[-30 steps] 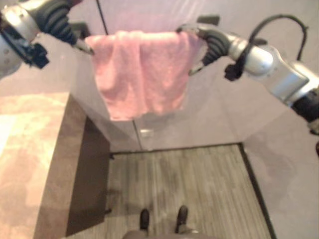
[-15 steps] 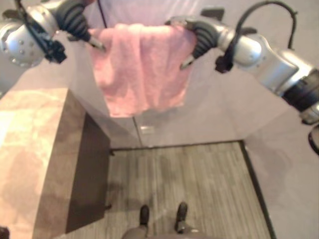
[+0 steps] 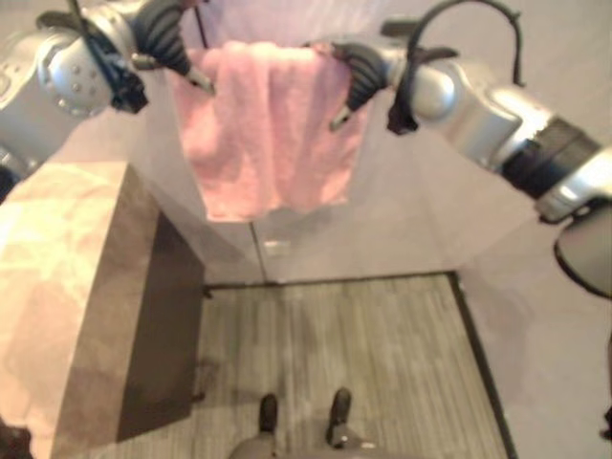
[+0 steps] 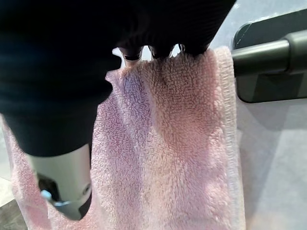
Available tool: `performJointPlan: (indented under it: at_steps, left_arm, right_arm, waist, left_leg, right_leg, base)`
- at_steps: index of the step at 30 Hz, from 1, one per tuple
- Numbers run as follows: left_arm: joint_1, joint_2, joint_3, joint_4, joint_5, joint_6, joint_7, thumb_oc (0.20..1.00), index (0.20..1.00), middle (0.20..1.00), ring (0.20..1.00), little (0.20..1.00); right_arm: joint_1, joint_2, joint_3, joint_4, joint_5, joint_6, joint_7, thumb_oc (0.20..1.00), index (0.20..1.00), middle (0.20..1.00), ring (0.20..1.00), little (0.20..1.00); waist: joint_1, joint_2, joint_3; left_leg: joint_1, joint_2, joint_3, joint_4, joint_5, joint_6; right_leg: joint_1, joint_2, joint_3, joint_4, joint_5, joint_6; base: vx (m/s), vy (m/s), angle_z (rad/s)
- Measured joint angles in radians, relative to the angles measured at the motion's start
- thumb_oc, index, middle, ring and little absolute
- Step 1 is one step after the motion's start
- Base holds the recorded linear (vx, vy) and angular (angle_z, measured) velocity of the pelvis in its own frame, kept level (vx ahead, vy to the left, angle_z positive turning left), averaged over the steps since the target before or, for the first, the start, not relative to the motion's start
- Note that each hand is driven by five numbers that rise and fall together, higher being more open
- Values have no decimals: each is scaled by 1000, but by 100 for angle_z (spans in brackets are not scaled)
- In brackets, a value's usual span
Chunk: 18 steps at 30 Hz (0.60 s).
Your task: Put brush and paste in cup on sink, flatten towel.
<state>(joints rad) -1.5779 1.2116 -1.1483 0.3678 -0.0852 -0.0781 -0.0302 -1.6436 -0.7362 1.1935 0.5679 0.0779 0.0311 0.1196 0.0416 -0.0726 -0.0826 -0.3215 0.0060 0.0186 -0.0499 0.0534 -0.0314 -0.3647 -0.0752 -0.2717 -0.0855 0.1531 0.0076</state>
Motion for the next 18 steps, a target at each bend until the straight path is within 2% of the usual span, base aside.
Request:
performJointPlan:
  at_steps: [7,18]
  left_arm:
    - [-47,-49,-54,27,29,32,-60,1000,1000,1000,1000,1000]
    - [-53,-86,-73,25,125,68,-131,1000,1000,1000,1000,1000]
  right_arm:
    - [-1,17,8,12,-21,29,7,1000,1000,1000,1000,1000]
    - [-2,33,7,16,-44,48,16,1000,1000,1000,1000,1000]
  waist:
    - [1,-1,-7]
    - [7,5,-10]
  left_leg:
    - [-5,0,-1,4,2,-2]
    - [-4,0,1,5,3,-3]
  right_leg:
    - [-1,-1,-7,0,1,-1]
    - [-2,-1,-5,0,3,-3]
  base:
    - [-2,-19,2]
    - [2,-22,-1]
